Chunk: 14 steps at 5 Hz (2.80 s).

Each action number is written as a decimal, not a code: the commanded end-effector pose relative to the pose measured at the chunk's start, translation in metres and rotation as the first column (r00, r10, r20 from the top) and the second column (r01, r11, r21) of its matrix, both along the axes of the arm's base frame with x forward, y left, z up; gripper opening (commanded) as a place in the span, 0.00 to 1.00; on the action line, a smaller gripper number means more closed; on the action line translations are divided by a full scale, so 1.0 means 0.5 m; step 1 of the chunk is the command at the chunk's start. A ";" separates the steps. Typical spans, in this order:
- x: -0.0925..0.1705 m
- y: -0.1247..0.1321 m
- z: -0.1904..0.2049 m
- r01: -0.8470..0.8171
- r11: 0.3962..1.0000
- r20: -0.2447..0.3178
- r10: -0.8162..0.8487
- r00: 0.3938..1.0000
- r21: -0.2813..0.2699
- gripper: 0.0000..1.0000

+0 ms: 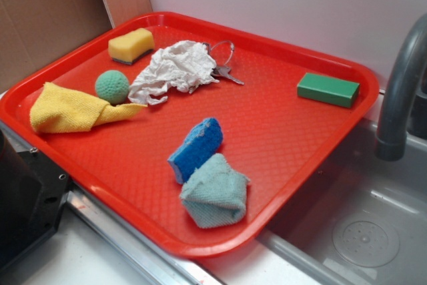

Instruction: Grab the yellow cloth.

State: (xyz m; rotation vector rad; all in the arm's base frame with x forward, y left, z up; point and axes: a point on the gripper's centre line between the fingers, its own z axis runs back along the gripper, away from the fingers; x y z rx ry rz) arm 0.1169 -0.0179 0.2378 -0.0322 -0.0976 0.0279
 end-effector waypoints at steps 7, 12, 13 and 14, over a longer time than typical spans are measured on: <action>0.031 0.144 -0.176 0.189 0.982 0.005 -0.189 0.982 0.027 1.00; 0.011 0.186 -0.438 0.278 0.959 -0.201 -0.263 0.944 0.052 0.00; 0.009 0.187 -0.429 0.271 0.961 -0.191 -0.255 0.948 0.059 0.00; 0.018 0.178 -0.427 0.270 0.962 -0.206 -0.255 0.945 0.044 0.00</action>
